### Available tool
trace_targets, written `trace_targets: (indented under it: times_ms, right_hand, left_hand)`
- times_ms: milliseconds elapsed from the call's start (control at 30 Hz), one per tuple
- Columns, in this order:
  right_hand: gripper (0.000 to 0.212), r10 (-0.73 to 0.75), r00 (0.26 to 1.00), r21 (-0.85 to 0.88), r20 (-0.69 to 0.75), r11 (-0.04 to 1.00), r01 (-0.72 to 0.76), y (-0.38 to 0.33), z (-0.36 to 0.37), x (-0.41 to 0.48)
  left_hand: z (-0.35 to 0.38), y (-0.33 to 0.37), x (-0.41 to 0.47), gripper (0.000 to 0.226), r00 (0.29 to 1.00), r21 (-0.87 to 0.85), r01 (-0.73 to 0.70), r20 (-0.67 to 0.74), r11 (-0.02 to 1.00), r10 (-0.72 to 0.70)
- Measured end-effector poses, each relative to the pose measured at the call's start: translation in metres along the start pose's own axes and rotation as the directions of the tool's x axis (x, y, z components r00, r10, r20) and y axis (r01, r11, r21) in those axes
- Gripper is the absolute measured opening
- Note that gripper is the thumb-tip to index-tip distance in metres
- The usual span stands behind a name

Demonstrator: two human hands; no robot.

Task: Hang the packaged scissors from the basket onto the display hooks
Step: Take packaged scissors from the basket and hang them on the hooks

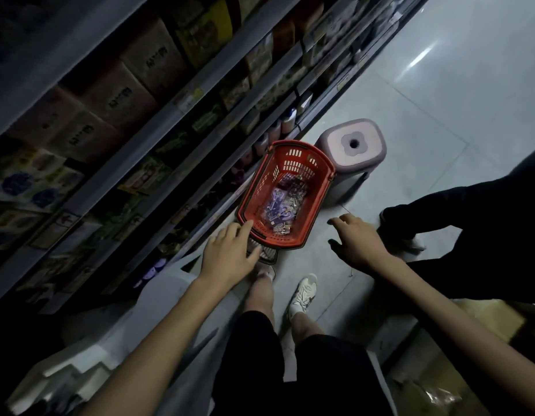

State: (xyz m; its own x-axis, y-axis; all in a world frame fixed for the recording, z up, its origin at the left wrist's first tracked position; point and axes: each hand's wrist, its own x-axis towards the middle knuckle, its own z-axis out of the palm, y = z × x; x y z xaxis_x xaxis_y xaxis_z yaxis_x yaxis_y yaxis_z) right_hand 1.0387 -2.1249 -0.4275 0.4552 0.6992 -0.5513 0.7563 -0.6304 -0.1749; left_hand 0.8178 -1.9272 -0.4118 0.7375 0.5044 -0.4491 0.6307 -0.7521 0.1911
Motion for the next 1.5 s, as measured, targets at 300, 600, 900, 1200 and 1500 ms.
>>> trace_targets:
  times_ms: [300,600,900,1200,1500]
  right_hand:
    - [0.045,0.103,0.987,-0.037,0.123,0.994,-0.099,0.025,0.034,0.105]
    - [0.032,0.046,0.975,-0.022,0.218,0.999,-0.042,0.046,0.103,0.203]
    - [0.026,-0.162,0.963,-0.126,0.214,0.973,0.192,0.095,0.224,0.361]
    - [0.039,-0.128,0.958,-0.091,0.257,0.983,0.156,0.112,0.325,0.517]
    - [0.055,0.171,0.980,0.167,0.103,0.968,-0.187,0.112,0.375,0.608]
  left_hand:
    - [0.064,-0.007,0.141,0.069,0.962,0.049,-0.117,0.255,0.992,0.101]
    - [0.149,-0.001,0.266,0.066,0.936,0.185,-0.139,0.346,0.973,0.068]
    - [0.317,-0.009,0.375,0.058,0.930,0.147,0.017,0.361,0.989,-0.070]
    - [0.484,-0.023,0.446,0.081,0.927,0.102,0.155,0.327,0.983,-0.181]
    - [0.566,-0.030,0.475,0.099,0.955,0.181,0.086,0.266,0.980,-0.133]
